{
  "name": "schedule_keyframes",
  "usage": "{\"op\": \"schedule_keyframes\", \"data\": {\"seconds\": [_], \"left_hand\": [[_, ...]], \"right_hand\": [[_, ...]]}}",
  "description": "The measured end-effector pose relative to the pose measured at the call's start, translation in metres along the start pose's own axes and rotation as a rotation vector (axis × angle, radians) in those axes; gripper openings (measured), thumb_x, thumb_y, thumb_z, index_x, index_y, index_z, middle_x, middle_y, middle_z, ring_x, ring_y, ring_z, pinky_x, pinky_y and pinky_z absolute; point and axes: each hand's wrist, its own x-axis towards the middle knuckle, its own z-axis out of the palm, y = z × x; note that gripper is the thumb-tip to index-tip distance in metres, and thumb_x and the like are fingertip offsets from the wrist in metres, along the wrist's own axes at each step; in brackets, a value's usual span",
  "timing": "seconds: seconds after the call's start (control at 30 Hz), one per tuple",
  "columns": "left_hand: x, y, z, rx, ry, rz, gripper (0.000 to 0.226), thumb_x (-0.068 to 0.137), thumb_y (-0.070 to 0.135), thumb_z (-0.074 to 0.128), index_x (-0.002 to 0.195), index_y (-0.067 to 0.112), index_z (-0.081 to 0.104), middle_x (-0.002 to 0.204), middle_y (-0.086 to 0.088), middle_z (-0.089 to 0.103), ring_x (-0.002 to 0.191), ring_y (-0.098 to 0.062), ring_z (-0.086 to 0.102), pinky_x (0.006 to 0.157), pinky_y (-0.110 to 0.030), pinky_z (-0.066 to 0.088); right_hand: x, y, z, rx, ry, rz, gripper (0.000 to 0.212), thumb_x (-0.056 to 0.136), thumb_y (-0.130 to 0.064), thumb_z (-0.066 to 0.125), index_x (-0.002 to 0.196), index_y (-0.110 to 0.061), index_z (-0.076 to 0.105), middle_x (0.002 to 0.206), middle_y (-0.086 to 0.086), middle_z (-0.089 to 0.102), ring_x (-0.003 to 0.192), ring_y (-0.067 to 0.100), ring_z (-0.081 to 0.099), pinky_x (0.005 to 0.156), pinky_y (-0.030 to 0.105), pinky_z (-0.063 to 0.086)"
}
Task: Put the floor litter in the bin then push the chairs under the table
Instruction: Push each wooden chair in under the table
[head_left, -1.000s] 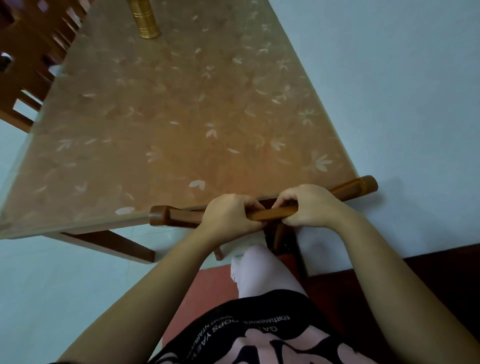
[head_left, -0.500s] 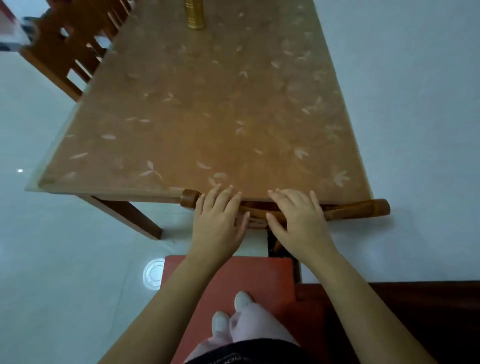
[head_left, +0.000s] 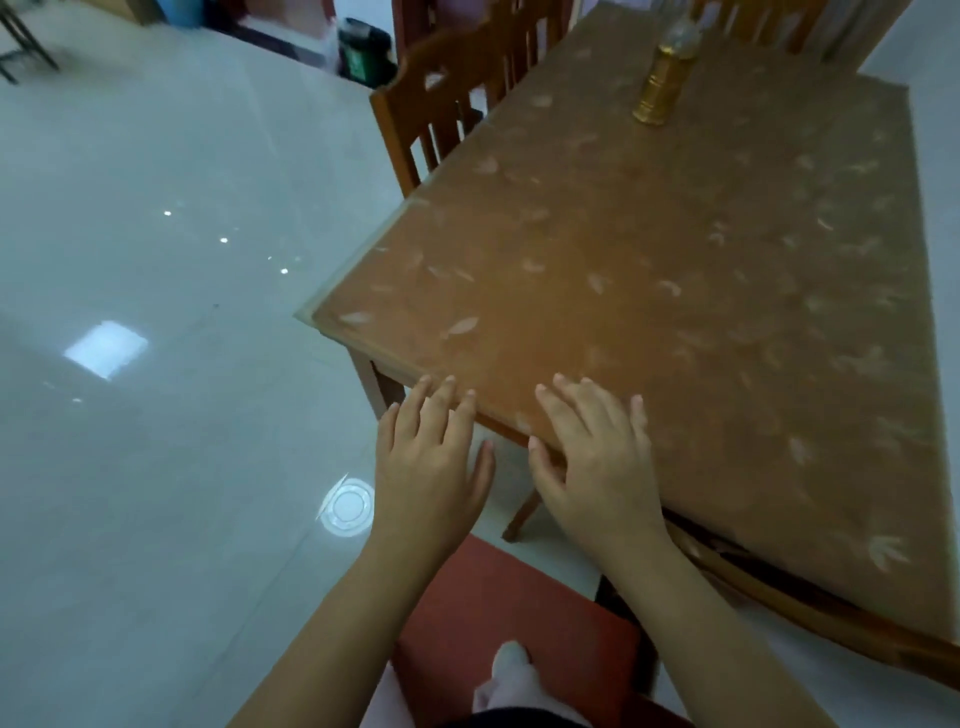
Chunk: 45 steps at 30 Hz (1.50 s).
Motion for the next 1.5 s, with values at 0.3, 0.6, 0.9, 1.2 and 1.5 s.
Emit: {"op": "schedule_keyframes", "data": {"seconds": [0.3,0.6,0.9,1.2,1.5], "left_hand": [[0.053,-0.203,-0.052,0.083,0.094,-0.029,0.036,0.084,0.026,0.052,0.108,0.002,0.065,0.116,-0.017,0.064,0.111,-0.037,0.057,0.088,-0.047,0.045],[0.104,-0.352,-0.065,0.017,0.089,-0.089,0.036,0.084,0.026,0.048,0.107,0.004,0.066,0.115,-0.015,0.065,0.112,-0.036,0.057,0.089,-0.048,0.045],[0.253,-0.468,-0.021,0.121,0.009,-0.039,0.035,0.078,0.022,0.065,0.107,0.002,0.066,0.114,-0.019,0.065,0.108,-0.039,0.059,0.086,-0.053,0.046],[0.453,-0.533,0.008,0.046,0.021,0.069,0.031,0.078,0.017,0.064,0.106,0.003,0.066,0.115,-0.017,0.065,0.11,-0.038,0.058,0.089,-0.052,0.044],[0.667,-0.591,0.085,-0.064,-0.044,0.166,0.041,0.083,0.027,0.043,0.109,0.003,0.064,0.117,-0.017,0.064,0.111,-0.037,0.057,0.09,-0.051,0.044]], "right_hand": [[0.112,-0.171,0.081,0.075,0.05,-0.038,0.042,0.08,-0.017,0.066,0.12,-0.009,0.058,0.127,0.012,0.057,0.122,0.032,0.048,0.103,0.058,0.022],[0.22,-0.285,0.145,0.049,-0.02,-0.046,0.042,0.084,-0.02,0.061,0.123,-0.01,0.055,0.131,0.011,0.054,0.124,0.032,0.045,0.105,0.057,0.022],[0.392,-0.314,0.221,0.057,-0.021,0.0,0.041,0.086,-0.024,0.058,0.125,-0.011,0.054,0.136,0.011,0.05,0.127,0.031,0.042,0.107,0.055,0.021],[0.579,-0.304,0.239,0.054,0.059,0.107,0.041,0.084,-0.023,0.062,0.122,-0.009,0.057,0.131,0.015,0.053,0.123,0.035,0.046,0.104,0.057,0.026],[0.778,-0.261,0.276,0.023,0.171,0.208,0.038,0.08,-0.013,0.065,0.116,-0.003,0.06,0.124,0.017,0.058,0.116,0.036,0.052,0.094,0.06,0.039]]}}
